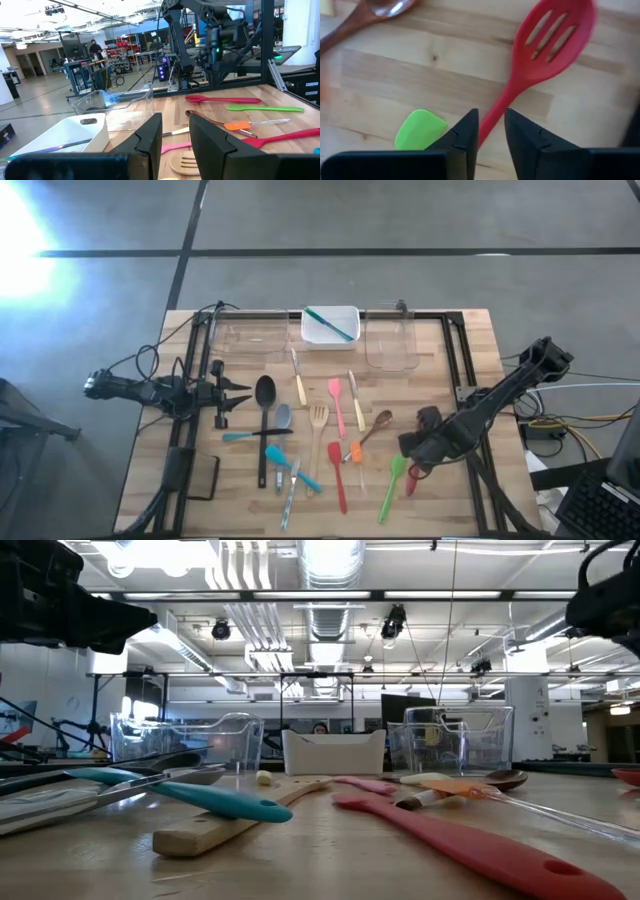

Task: Pick & Place Kitchen Items
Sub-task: Put the red ladle into the right transparent bin

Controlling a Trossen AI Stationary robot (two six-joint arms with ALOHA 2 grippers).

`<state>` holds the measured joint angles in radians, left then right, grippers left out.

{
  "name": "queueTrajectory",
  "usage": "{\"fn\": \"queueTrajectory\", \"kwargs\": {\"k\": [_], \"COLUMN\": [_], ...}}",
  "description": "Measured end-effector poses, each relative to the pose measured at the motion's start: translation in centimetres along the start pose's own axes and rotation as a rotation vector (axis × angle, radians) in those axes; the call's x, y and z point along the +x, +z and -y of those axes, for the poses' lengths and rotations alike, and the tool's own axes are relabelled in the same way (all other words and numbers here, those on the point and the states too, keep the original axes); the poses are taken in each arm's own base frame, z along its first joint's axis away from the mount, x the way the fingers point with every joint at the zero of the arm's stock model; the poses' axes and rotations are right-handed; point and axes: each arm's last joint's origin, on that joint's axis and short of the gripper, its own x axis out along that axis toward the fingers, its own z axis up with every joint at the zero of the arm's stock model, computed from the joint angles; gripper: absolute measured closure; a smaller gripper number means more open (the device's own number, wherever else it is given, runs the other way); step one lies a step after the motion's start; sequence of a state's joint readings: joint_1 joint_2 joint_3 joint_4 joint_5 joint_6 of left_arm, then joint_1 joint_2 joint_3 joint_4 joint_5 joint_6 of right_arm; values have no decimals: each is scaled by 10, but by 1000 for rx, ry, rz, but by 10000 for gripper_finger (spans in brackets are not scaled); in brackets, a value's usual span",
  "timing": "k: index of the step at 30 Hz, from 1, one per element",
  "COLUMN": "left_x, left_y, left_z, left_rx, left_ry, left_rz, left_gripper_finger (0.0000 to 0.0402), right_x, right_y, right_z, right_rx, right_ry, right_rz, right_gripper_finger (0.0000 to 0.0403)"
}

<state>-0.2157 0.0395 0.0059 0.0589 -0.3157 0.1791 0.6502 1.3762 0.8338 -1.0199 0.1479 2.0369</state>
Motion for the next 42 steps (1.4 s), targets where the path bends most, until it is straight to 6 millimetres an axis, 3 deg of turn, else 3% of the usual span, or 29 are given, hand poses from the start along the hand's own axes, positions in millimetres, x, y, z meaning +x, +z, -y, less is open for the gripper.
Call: {"fn": "queueTrajectory", "kwargs": {"k": [8,15,23,31,38,42], "left_x": [0,0,0,0,0,0], "left_y": [0,0,0,0,0,0], "left_z": [0,0,0,0,0,0], "left_rx": [0,0,0,1,1,1], "left_ry": [0,0,0,-1,0,-1], "left_rz": [0,0,0,-3,-3,-3], "left_gripper_finger": [300,300,300,300,300,300], "right_x": [19,34,61,63,64,64], "right_y": [1,1,4,5,6,6], "right_z": [9,15,29,33,34,34], "right_rx": [74,90,157,159,131,115], "right_ry": [-26,-10,21,-4,-19,-19], "right_rz": [-12,-24,-39,-21,-18,-15], "right_gripper_finger": [255,242,261,292,367,370]}}
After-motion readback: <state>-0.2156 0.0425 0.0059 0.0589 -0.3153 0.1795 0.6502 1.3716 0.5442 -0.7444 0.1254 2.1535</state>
